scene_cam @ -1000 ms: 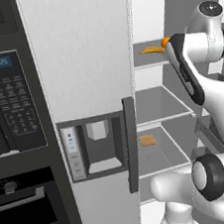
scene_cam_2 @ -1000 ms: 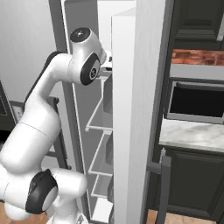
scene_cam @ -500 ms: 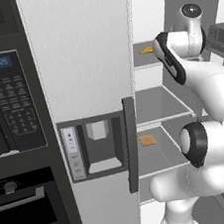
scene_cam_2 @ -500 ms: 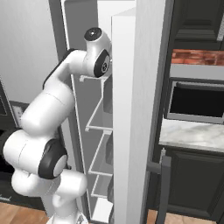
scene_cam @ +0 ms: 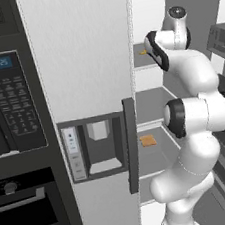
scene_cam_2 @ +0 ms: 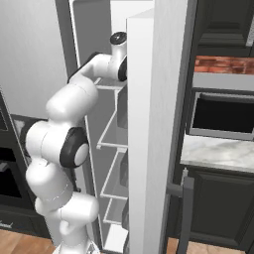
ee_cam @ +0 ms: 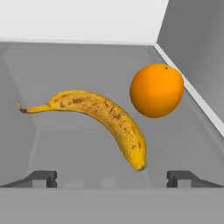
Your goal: Pick the banana and orange from the fridge and place them on the plate next to the blender to make a fruit smoothie.
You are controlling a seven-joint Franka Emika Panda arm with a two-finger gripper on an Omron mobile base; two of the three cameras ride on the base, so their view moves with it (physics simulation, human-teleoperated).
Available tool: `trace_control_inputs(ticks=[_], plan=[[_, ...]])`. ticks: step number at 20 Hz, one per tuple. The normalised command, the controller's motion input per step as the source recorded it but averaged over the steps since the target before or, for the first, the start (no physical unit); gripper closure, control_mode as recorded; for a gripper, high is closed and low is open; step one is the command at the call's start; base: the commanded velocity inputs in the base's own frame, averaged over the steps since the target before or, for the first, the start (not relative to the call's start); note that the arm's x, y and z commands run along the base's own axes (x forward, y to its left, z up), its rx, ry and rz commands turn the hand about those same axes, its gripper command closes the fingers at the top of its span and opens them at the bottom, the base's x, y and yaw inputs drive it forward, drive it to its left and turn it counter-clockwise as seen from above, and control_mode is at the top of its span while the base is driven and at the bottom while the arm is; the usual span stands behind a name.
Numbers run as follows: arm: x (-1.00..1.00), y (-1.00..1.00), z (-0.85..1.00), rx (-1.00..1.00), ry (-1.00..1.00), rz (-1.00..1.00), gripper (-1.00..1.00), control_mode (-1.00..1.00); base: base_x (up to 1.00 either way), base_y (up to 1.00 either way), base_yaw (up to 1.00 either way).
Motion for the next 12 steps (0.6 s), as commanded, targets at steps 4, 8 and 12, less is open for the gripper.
trace_control_inputs(ticks=[4,8,12], plan=[[0.32,-0.37,-0.3,0.0,0.1,0.01,-1.0,-1.0,0.0,0.0,0.0],[0.44,-0.16,-0.29,0.0,0.04,0.01,-1.0,-1.0,0.0,0.0,0.0],[0.61,-0.01,-0.34,0.0,0.0,0.0,-1.0,-1.0,0.0,0.0,0.0]])
